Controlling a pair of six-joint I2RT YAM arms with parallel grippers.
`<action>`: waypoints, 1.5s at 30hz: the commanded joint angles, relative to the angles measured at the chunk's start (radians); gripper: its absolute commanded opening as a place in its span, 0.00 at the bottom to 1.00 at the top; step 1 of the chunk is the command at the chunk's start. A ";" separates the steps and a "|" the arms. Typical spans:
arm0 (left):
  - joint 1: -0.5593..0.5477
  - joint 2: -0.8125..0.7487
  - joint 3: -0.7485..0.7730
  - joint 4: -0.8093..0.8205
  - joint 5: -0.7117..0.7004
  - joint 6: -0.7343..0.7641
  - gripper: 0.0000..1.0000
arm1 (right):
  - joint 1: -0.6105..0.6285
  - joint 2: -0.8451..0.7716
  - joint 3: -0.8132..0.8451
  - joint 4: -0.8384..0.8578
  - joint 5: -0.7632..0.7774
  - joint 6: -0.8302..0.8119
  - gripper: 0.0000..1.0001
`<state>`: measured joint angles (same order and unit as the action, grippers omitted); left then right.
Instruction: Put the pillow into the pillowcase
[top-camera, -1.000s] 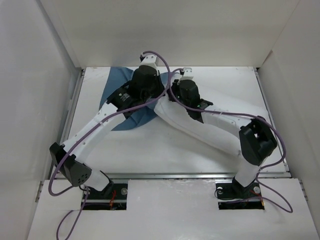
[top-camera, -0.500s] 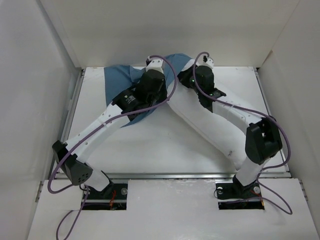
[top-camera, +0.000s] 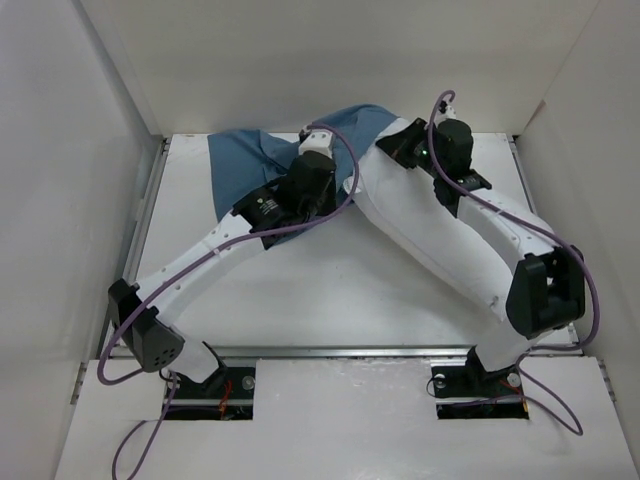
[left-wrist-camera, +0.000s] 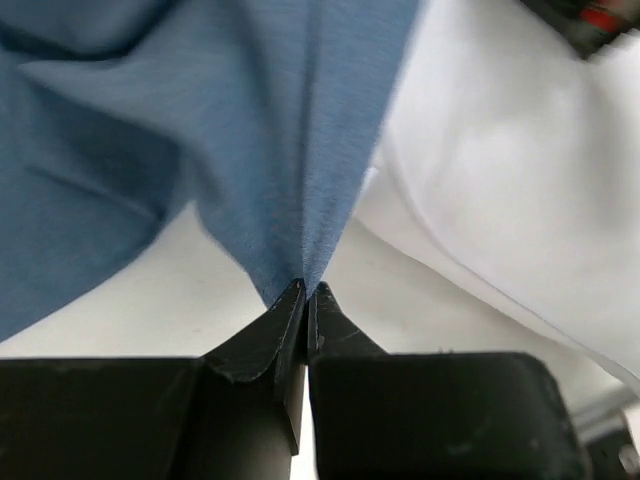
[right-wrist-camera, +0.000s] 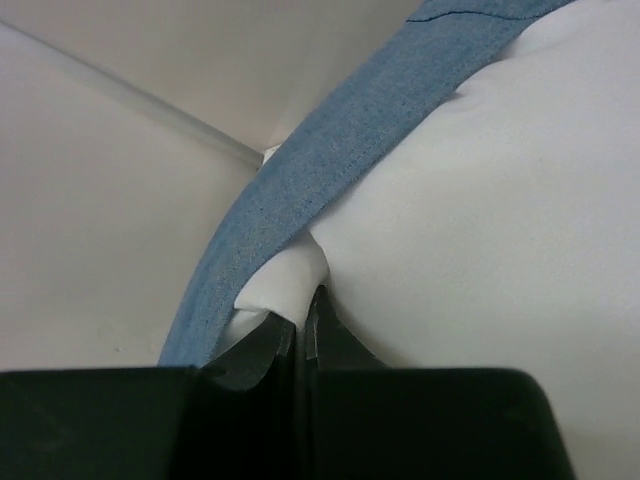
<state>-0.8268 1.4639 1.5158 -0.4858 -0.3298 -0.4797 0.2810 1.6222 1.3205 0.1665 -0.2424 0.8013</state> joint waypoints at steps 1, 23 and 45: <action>-0.054 0.006 0.067 0.041 0.193 0.072 0.00 | -0.003 -0.025 0.020 0.182 0.155 0.078 0.00; -0.150 0.096 0.325 -0.020 0.103 0.104 1.00 | 0.219 -0.002 -0.290 0.279 0.276 -0.060 0.79; 0.115 0.435 0.555 -0.172 0.084 0.312 1.00 | 0.063 -0.246 -0.236 -0.153 0.390 -0.494 0.99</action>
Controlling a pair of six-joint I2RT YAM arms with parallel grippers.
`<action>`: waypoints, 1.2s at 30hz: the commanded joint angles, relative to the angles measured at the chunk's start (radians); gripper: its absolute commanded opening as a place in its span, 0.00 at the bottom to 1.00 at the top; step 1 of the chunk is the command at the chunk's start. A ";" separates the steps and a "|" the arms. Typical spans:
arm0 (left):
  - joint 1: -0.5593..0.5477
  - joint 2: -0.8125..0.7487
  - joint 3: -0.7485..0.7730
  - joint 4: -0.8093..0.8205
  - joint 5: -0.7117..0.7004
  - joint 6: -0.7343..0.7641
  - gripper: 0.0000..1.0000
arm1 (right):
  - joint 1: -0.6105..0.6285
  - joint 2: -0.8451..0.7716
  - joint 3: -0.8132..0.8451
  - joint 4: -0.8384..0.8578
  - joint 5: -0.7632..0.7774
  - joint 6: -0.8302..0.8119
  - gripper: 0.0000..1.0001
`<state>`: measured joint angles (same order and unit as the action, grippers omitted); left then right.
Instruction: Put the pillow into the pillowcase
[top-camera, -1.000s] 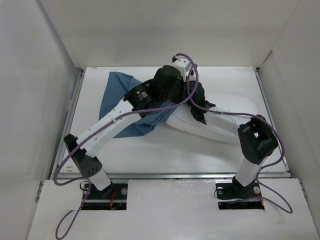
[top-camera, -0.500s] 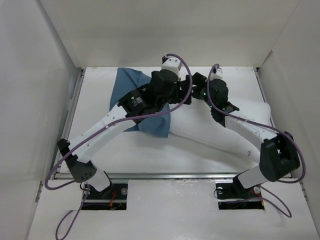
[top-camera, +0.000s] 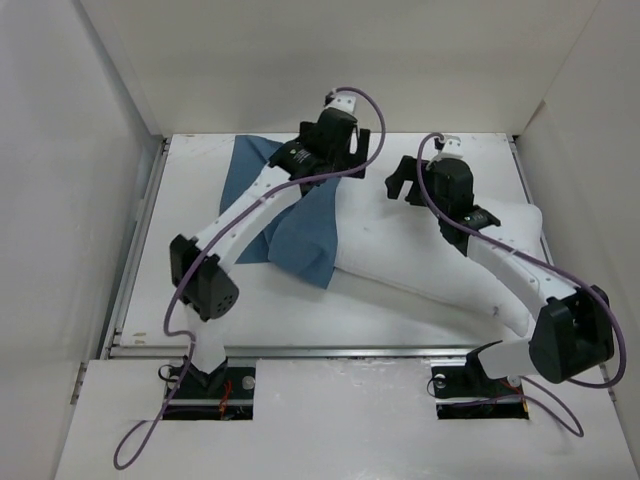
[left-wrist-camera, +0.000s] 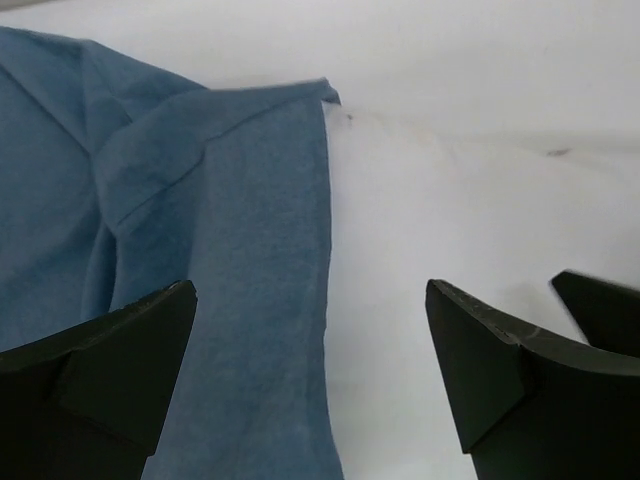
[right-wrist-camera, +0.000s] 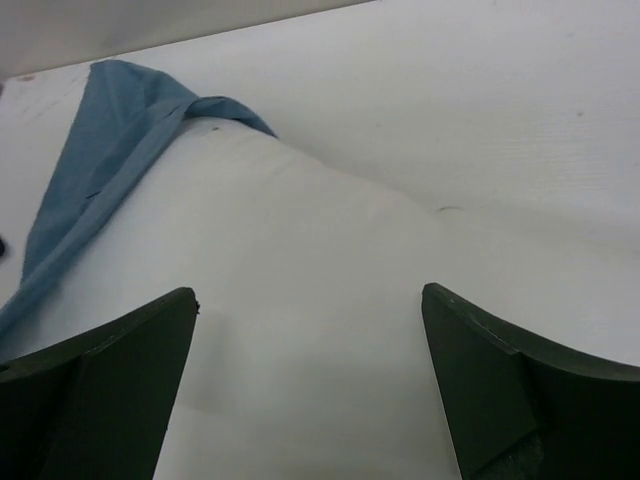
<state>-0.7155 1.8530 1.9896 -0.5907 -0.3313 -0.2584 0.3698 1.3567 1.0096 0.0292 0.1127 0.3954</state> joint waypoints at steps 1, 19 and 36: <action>0.004 0.063 0.122 -0.078 0.109 0.103 1.00 | -0.026 0.019 0.087 -0.024 0.009 -0.125 0.99; 0.076 0.262 0.206 -0.120 0.081 0.162 0.84 | -0.039 0.226 0.284 0.025 -0.263 -0.348 0.99; 0.096 0.344 0.227 -0.058 0.023 0.171 0.00 | -0.048 0.386 0.372 -0.024 -0.232 -0.431 0.99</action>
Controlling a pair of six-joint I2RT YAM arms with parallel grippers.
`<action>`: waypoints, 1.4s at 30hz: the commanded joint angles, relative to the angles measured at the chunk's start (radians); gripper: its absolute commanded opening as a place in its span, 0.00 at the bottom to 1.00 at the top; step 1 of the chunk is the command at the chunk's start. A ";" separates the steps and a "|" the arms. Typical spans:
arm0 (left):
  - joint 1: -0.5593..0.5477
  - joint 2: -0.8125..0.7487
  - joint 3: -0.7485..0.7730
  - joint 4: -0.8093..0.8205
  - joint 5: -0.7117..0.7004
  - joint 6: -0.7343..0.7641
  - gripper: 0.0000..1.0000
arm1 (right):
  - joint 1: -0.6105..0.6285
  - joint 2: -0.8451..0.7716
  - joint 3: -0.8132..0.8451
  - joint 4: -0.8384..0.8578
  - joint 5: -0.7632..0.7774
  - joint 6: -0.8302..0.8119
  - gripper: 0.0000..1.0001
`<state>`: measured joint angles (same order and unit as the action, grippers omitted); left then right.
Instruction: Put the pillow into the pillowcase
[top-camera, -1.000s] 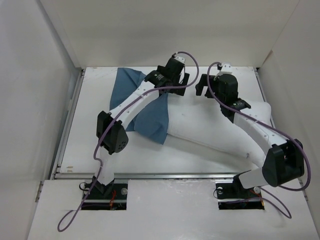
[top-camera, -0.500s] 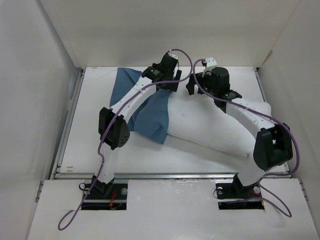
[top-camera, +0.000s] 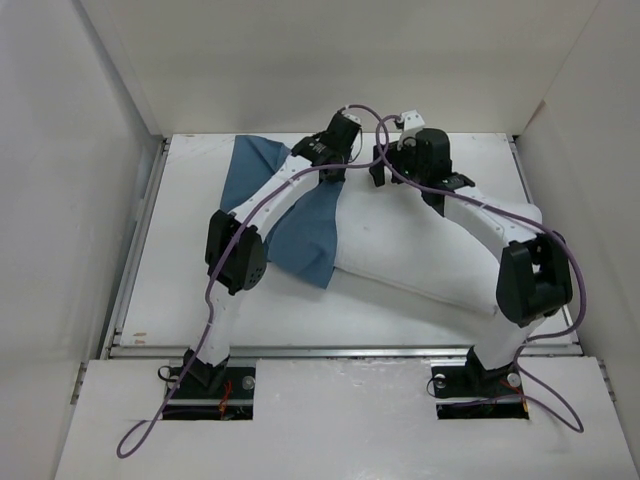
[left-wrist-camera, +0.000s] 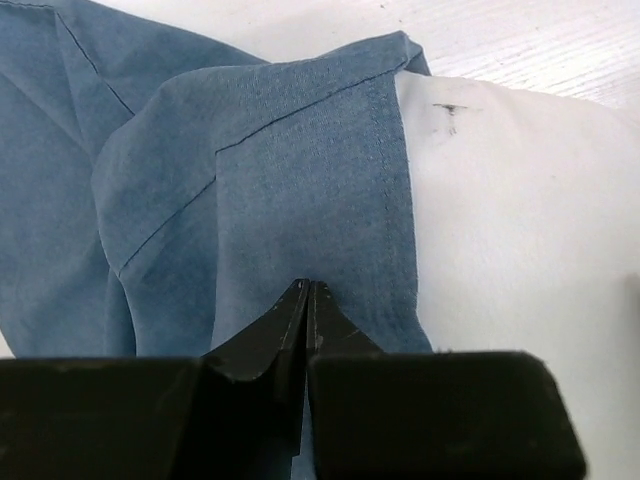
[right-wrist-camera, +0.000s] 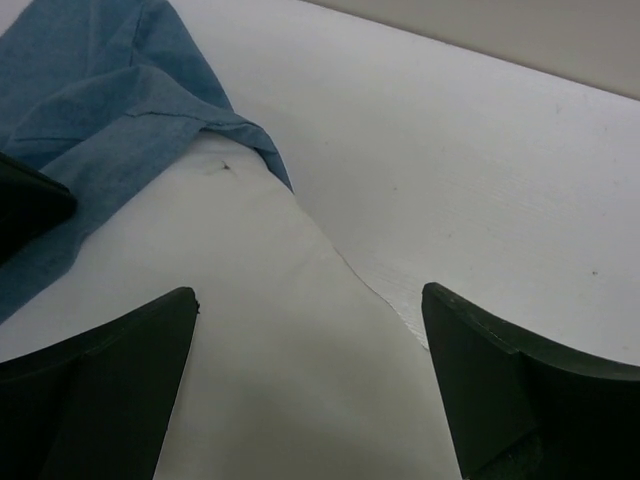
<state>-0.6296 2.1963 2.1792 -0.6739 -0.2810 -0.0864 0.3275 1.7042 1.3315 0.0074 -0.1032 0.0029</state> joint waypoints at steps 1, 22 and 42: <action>0.010 0.000 0.037 0.034 -0.027 -0.001 0.00 | -0.005 0.052 0.060 -0.015 -0.035 -0.038 0.99; 0.010 -0.063 0.083 0.092 0.114 0.037 0.58 | -0.005 -0.178 -0.299 0.394 -0.312 0.037 0.00; 0.019 -0.103 0.030 0.088 0.156 0.048 0.67 | -0.005 -0.150 -0.299 0.376 -0.268 0.048 0.00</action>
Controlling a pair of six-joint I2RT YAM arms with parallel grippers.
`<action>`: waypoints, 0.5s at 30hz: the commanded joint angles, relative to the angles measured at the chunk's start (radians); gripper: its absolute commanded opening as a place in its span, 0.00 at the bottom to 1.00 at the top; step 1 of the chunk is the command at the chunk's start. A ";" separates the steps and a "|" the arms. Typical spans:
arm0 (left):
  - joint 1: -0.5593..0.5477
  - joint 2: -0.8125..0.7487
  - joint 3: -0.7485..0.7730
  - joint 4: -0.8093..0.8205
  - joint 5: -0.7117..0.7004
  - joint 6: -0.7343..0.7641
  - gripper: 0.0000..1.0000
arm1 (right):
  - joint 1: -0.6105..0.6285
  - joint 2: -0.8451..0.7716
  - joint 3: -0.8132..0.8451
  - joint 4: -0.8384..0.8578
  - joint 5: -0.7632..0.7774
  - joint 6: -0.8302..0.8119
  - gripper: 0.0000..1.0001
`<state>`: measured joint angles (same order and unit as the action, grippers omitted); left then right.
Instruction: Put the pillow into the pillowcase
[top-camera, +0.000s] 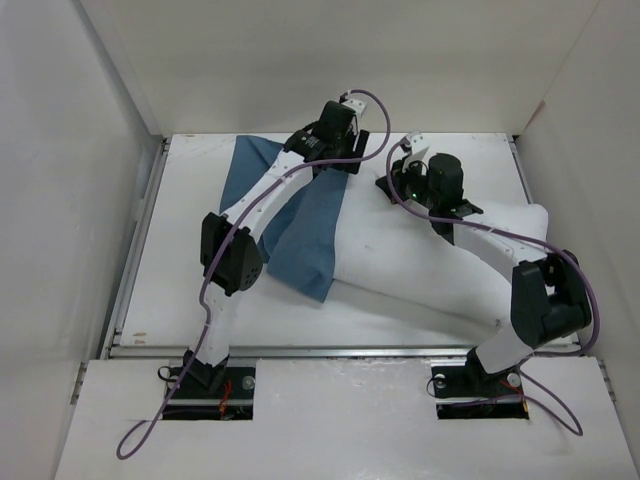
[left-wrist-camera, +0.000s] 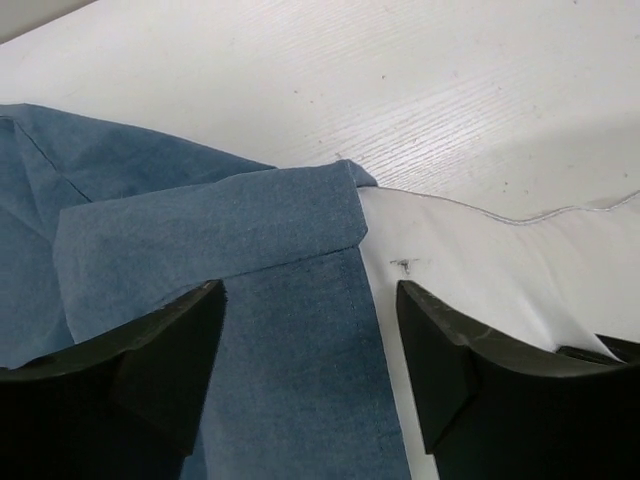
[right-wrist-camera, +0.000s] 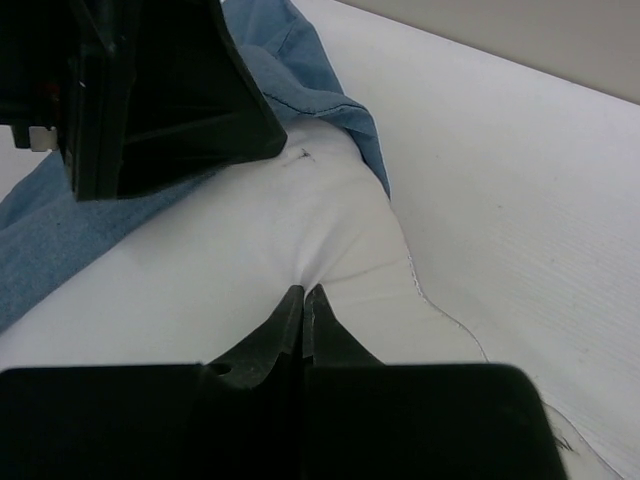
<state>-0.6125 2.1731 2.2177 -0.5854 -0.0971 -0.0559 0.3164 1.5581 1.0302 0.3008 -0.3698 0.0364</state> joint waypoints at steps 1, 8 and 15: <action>0.002 -0.066 -0.009 -0.013 -0.047 0.018 0.64 | 0.006 -0.004 0.002 0.083 0.008 0.014 0.00; 0.002 0.005 0.019 -0.057 -0.050 0.027 0.60 | 0.006 -0.023 0.002 0.083 0.017 0.014 0.00; 0.002 0.005 0.028 -0.027 -0.001 0.036 0.69 | 0.006 -0.023 0.002 0.073 0.026 0.014 0.00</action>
<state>-0.6128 2.1868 2.2177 -0.6243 -0.1295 -0.0372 0.3164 1.5623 1.0302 0.3012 -0.3515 0.0460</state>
